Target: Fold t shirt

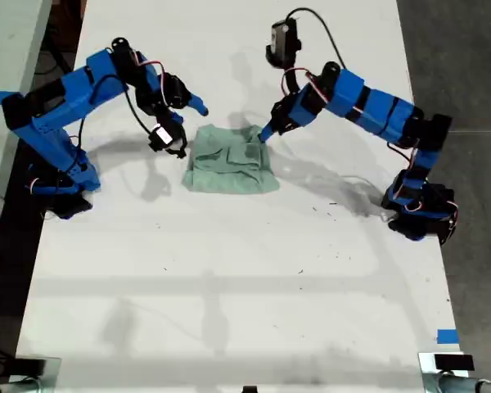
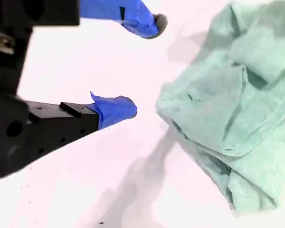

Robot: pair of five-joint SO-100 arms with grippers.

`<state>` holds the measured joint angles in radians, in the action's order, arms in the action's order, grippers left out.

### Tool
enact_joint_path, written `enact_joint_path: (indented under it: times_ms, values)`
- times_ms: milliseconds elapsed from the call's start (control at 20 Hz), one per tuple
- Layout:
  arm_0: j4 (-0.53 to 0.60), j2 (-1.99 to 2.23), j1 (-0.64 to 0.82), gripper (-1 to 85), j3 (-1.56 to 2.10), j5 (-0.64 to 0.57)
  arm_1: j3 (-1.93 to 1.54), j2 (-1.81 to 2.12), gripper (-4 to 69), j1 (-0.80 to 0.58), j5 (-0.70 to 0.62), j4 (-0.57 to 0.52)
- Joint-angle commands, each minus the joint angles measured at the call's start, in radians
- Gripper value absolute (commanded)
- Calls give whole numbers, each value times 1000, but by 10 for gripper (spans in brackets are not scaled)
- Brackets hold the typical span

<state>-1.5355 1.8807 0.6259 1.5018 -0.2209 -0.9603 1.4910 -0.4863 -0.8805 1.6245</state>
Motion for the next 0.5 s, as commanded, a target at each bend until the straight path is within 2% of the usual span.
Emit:
enact_joint_path:
  times_ms: [0,150,200,250,350,400,450]
  values:
    - [-43,350,31,186,2,12,-121,397,181,18,97,118]
    - [-17,828,-103,87,370,201,-615,948,171,149,298,84]
    - [63,1019,-212,39,560,293,-792,1117,149,232,380,66]
    - [195,1207,-331,5,796,393,-954,1262,130,331,480,54]
    - [472,1509,-522,-1,1287,497,-1308,1522,107,495,604,-104]
    - [558,1649,-563,-2,1488,515,-1459,1628,98,535,630,-164]
    - [598,1709,-595,-2,1634,548,-1589,1744,86,545,650,-186]
